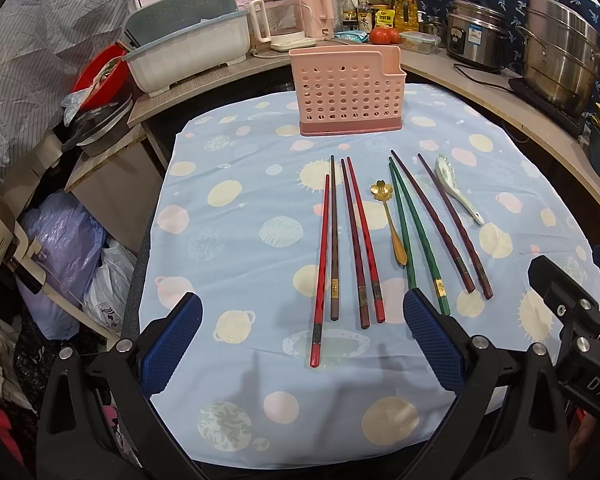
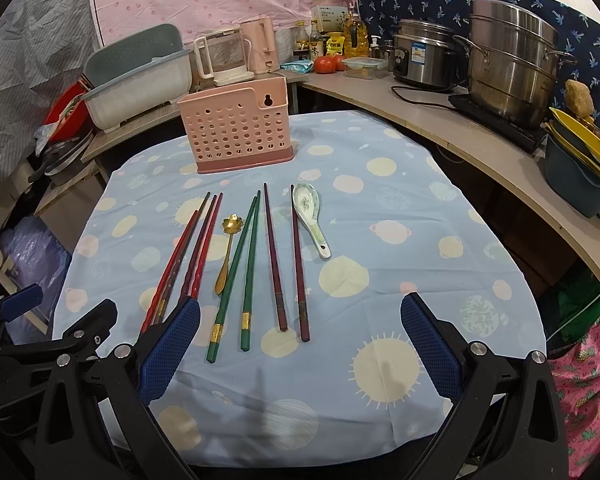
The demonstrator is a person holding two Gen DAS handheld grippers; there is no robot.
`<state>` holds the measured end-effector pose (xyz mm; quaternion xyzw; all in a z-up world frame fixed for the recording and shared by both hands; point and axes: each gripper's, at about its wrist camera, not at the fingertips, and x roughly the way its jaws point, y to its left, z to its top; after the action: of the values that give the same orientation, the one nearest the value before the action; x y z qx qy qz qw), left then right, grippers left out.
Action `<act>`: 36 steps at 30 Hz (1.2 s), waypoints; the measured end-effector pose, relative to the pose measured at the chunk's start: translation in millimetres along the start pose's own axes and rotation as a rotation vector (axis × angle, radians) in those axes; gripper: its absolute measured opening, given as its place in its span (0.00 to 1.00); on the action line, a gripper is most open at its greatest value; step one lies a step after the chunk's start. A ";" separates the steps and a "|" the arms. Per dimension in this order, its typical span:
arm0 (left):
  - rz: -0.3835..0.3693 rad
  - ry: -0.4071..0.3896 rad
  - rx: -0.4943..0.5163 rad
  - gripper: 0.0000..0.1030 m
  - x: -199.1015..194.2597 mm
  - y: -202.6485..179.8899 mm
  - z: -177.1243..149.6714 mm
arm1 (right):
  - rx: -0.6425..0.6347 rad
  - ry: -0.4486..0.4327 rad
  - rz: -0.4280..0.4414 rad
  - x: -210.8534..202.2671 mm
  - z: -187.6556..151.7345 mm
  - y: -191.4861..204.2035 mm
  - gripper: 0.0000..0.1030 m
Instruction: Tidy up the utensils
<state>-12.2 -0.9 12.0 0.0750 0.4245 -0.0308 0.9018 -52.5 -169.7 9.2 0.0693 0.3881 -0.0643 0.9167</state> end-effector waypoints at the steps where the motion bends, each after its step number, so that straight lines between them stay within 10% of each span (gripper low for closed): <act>1: 0.000 0.000 -0.001 0.93 0.2 0.0 0.1 | 0.000 0.000 0.000 -0.3 -0.2 0.1 0.94; 36: -0.005 0.003 0.002 0.93 1.1 -0.9 -3.1 | 0.001 0.002 -0.001 0.7 -0.3 -0.9 0.94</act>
<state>-14.0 -1.2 9.1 0.0747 0.4258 -0.0334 0.9011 -52.4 -170.6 8.5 0.0696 0.3889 -0.0652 0.9163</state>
